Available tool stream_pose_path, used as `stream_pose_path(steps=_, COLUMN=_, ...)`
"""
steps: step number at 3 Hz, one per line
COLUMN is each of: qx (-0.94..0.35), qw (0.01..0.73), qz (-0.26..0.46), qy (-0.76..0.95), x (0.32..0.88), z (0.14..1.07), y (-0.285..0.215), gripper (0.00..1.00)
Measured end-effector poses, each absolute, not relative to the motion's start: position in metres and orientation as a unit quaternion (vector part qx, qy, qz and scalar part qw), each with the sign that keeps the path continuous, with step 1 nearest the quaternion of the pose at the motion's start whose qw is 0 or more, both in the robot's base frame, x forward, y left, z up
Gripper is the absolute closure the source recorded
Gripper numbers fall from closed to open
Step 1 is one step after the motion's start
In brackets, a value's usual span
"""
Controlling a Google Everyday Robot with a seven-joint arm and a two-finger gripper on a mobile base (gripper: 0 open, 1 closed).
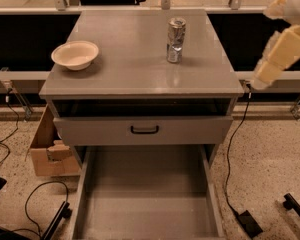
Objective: Place redbull can into middle drawer
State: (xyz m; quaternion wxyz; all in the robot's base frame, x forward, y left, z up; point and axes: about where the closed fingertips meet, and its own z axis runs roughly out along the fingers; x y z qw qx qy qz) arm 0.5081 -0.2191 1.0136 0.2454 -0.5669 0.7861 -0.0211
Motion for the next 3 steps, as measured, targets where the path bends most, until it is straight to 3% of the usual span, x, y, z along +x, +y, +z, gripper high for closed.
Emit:
stream_pose_path(steps=1, qx=-0.519, qw=0.329, qz=0.012, qy=0.789, x=0.559, z=1.021, y=-0.220, gripper=0.00)
stream_pose_path(steps=3, qx=-0.466, qw=0.482, qz=0.123, qy=0.732, x=0.649, z=0.991, y=-0.173, gripper=0.00)
